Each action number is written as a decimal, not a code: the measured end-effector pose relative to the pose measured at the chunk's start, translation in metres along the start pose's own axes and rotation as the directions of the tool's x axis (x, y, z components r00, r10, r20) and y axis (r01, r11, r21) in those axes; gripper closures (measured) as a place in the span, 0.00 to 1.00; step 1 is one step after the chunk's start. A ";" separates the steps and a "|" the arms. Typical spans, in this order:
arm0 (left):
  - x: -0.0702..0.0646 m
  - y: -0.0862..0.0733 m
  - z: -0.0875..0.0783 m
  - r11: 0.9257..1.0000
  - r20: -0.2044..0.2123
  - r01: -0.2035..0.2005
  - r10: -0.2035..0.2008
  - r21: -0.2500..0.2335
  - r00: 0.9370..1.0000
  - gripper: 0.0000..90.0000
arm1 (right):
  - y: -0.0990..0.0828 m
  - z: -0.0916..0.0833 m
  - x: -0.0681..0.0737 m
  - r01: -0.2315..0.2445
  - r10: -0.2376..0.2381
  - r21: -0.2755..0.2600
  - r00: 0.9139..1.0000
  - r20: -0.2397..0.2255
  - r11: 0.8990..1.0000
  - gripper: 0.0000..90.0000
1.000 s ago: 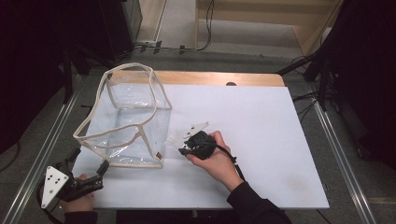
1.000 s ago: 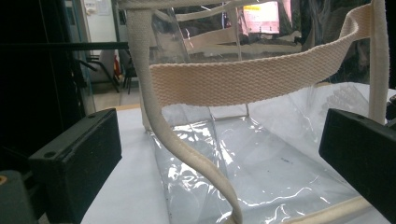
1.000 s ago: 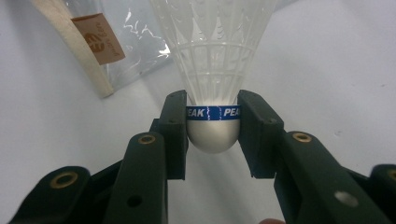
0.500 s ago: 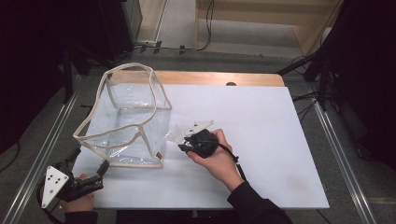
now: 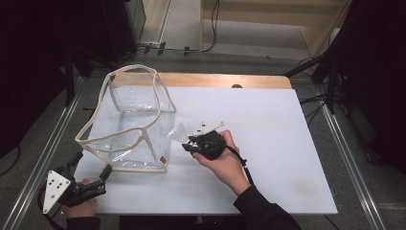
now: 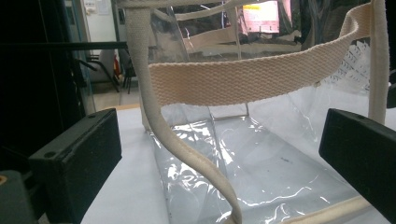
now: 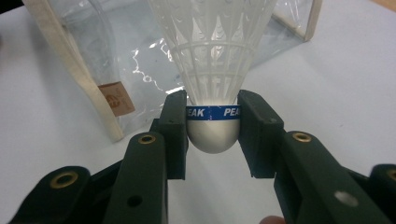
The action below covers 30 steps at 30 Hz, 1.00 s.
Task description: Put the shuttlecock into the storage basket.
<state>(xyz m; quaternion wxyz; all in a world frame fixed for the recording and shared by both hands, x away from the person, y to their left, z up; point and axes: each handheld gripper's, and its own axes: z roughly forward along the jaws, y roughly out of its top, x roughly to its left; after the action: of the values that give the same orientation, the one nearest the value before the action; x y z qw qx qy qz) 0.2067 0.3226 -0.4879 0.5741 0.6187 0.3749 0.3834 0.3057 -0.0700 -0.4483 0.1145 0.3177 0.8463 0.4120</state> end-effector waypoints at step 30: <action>0.000 0.000 0.000 1.000 0.000 -0.001 0.001 0.000 1.000 0.00 | 0.016 -0.022 0.006 -0.007 0.006 -0.141 1.000 -0.011 0.990 0.70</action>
<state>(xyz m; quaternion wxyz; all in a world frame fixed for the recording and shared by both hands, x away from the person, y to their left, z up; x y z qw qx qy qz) 0.2066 0.3227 -0.4879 0.5738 0.6190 0.3749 0.3835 0.2980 -0.0723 -0.4217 0.1308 0.3093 0.8146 0.4729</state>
